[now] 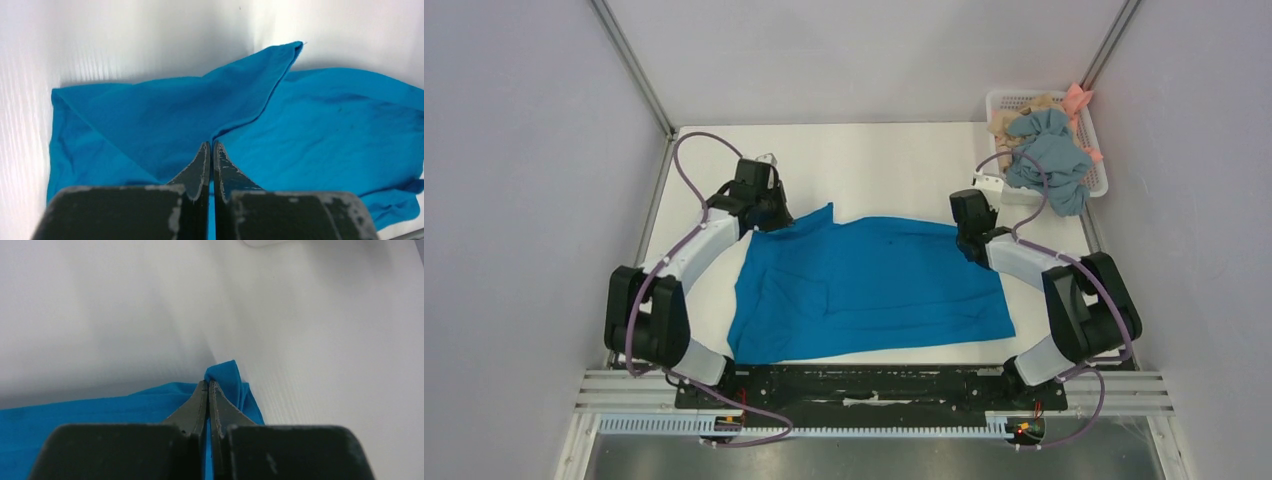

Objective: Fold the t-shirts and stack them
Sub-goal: Fold the other side of the tshirt into a rectangle

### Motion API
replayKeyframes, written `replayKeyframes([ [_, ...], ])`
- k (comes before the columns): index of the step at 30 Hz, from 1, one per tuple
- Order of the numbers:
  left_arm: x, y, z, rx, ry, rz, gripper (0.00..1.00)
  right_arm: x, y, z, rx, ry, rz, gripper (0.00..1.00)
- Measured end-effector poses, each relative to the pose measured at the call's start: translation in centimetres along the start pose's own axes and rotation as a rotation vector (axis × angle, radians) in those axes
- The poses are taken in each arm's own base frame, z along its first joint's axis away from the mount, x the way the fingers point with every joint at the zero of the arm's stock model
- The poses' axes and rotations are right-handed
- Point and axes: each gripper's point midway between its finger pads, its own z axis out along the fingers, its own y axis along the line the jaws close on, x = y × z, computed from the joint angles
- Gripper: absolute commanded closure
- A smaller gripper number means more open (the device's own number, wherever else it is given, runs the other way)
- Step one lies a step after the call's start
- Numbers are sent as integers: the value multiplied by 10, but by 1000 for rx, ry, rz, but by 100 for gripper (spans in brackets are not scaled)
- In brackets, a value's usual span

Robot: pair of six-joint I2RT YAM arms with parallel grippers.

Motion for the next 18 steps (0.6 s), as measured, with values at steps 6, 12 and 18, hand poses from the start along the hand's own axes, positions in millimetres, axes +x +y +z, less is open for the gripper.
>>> replayKeyframes([
  [6,17,2,-46,-29,-93,-39,98,4,-9,-27,-38,-39,-39,100],
  [12,31,16,-87,-68,-192,-120,98,4,-25,-47,-38,-76,-40,100],
  [18,54,32,-114,-103,-214,-192,98,8,-37,-56,-27,-77,-61,100],
])
